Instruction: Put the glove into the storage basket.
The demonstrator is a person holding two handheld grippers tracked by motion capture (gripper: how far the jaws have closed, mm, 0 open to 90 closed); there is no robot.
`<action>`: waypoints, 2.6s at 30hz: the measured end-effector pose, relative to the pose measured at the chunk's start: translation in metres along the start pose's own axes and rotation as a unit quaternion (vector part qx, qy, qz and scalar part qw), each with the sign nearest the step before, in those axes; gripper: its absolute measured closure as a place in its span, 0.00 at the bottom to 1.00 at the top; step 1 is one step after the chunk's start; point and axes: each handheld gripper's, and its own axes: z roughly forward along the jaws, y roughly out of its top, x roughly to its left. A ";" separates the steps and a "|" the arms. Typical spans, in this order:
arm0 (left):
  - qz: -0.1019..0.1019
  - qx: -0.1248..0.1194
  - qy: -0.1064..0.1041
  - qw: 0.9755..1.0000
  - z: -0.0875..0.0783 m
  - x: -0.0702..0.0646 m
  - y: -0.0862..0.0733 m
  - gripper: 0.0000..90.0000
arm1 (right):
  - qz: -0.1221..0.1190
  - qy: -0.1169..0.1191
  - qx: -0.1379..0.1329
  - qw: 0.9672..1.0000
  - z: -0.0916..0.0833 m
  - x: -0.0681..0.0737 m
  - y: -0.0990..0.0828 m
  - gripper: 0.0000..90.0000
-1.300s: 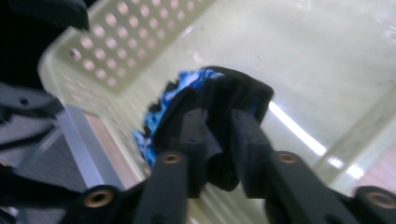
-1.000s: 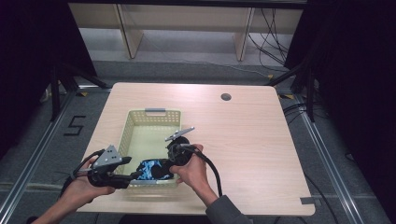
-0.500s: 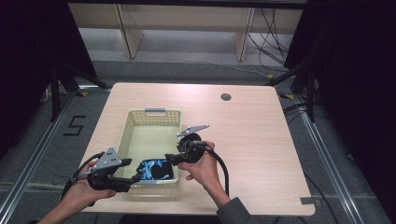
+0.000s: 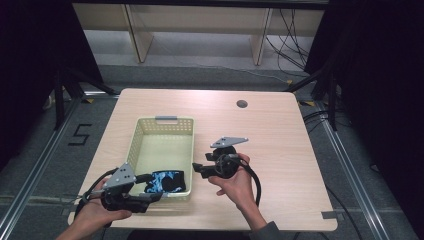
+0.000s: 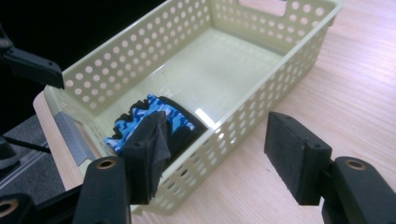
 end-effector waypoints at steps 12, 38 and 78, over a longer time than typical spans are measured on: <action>-0.011 -0.017 -0.029 0.999 0.010 -0.016 -0.002 0.29 | 0.010 -0.003 -0.041 0.999 -0.031 -0.006 -0.017 0.38; 0.006 -0.023 -0.073 0.997 0.039 -0.050 -0.010 0.22 | 0.011 0.005 -0.078 0.997 -0.060 -0.015 -0.059 0.31; 0.052 0.035 -0.045 0.997 0.031 -0.050 -0.070 0.21 | 0.016 0.002 -0.034 0.999 -0.078 -0.009 -0.141 0.27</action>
